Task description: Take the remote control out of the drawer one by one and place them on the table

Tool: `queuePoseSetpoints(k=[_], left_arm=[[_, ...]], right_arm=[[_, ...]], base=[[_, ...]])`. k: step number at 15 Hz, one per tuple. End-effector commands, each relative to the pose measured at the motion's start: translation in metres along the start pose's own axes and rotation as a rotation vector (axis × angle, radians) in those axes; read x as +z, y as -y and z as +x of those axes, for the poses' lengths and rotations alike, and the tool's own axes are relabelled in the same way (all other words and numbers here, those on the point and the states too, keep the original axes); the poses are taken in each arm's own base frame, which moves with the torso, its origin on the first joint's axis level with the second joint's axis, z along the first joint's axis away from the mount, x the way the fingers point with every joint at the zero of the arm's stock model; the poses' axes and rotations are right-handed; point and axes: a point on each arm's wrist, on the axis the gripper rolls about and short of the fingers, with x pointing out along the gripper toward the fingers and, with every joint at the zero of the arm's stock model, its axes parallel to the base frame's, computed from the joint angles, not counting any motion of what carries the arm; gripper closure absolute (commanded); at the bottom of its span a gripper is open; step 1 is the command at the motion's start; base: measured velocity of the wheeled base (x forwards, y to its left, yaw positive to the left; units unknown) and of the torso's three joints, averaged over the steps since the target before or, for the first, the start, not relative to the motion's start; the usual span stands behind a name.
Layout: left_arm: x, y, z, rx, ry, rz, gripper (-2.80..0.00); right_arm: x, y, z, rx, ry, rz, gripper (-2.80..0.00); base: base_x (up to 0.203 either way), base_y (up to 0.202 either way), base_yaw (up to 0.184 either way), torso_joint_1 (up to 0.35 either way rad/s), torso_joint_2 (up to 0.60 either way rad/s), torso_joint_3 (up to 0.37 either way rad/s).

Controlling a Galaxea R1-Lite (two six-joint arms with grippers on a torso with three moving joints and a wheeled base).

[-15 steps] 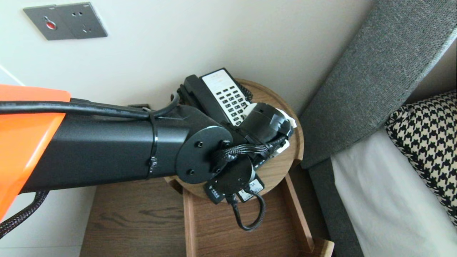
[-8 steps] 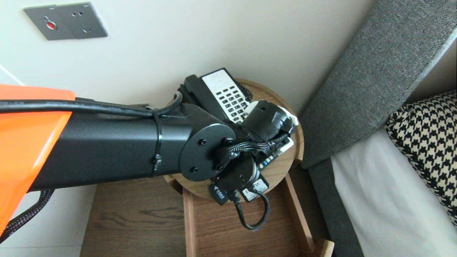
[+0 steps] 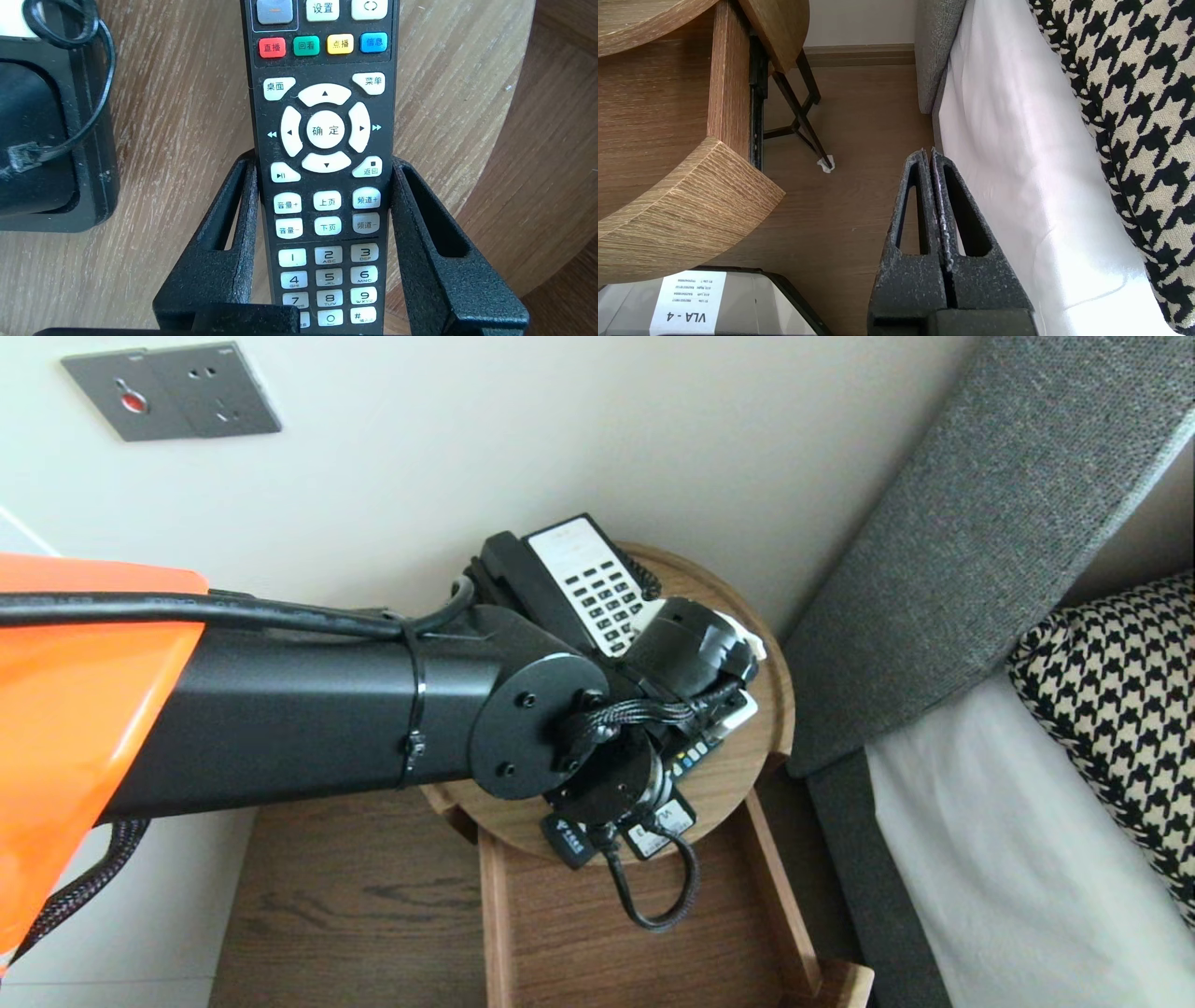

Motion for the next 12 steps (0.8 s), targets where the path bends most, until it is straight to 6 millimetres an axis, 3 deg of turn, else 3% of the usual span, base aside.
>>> queuePoseSetpoints(k=[1,6,7,12], left_arm=[[-0.003,0.002,0.003,-0.003,-0.017,0.011,0.00],[-0.002,0.002,0.004,-0.001,-0.015,0.010,0.00],[-0.001,0.002,0.003,-0.002,-0.011,0.008,-2.80],[0.005,-0.002,-0.011,0.015,0.044,0.000,-2.80]], right_arm=[[0.000,0.000,0.000,0.001,0.005,0.000,0.00],[0.000,0.000,0.000,0.001,0.005,0.000,0.00],[0.000,0.000,0.000,0.001,0.005,0.000,0.00],[0.000,0.000,0.000,0.001,0.005,0.000,0.00]], base=[[0.000,0.000,0.000,0.000,0.00,0.000],[0.000,0.000,0.000,0.000,0.00,0.000],[0.000,0.000,0.000,0.000,0.00,0.000],[0.000,0.000,0.000,0.000,0.00,0.000]])
